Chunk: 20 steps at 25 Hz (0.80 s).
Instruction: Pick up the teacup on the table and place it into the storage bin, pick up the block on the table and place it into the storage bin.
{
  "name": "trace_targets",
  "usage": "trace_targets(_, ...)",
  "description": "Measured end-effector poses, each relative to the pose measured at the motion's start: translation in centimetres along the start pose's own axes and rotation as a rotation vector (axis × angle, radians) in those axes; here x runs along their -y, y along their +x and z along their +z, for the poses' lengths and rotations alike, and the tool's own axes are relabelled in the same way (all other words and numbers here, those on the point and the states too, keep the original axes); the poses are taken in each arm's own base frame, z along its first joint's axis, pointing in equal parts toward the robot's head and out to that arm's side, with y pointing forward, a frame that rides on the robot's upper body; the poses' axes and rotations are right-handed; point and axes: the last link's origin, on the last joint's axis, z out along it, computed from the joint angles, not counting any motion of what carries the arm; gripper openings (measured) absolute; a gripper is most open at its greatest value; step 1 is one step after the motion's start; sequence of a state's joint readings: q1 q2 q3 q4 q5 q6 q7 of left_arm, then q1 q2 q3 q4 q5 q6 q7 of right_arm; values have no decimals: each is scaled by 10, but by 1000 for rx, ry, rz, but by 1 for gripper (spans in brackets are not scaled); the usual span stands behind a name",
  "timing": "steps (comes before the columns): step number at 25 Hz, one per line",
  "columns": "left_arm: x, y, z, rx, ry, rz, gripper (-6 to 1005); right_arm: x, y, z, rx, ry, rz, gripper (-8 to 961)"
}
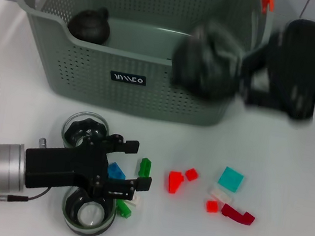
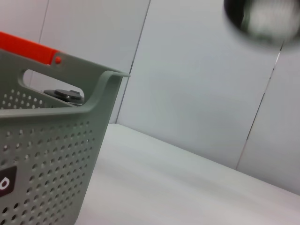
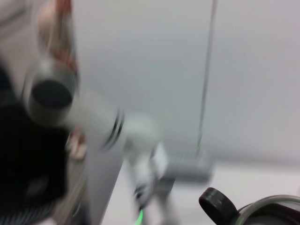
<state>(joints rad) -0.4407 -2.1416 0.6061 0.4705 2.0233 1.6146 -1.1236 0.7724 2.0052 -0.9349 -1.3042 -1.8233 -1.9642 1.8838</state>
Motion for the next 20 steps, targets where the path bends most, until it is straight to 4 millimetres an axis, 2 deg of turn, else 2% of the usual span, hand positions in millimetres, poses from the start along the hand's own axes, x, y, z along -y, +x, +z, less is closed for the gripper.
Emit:
trace_targets(3,0,0,1,0,-1,1,875,24,-28,-12,120,113,26,63)
trace_targets(4,0,1,1,-1,-1,1,875,41,-37,-15,139,199,59,67)
trace_targets(7,0,1,1,-1,-1,3,876,72,-42,-14,110,331,110,77)
trace_targets(9,0,1,1,-1,0,3,875,93,-41,-8,52,416,129,84)
trace_targets(10,1,1,1,0,3,4,875,112,-37,1,-14,481,144,87)
trace_targets(12,1,0,1,1,6,5,875,128,-26,15,-99,529,161,94)
trace_targets(13,1,1,2,-2,9,7,875,128,-26,15,-99,529,161,97)
trace_targets(17,2,2,3,-9,11,12,875,152,-4,40,-242,598,160,111)
trace_targets(20,2,2,2,-10,12,12,875,160,12,59,-323,611,141,121)
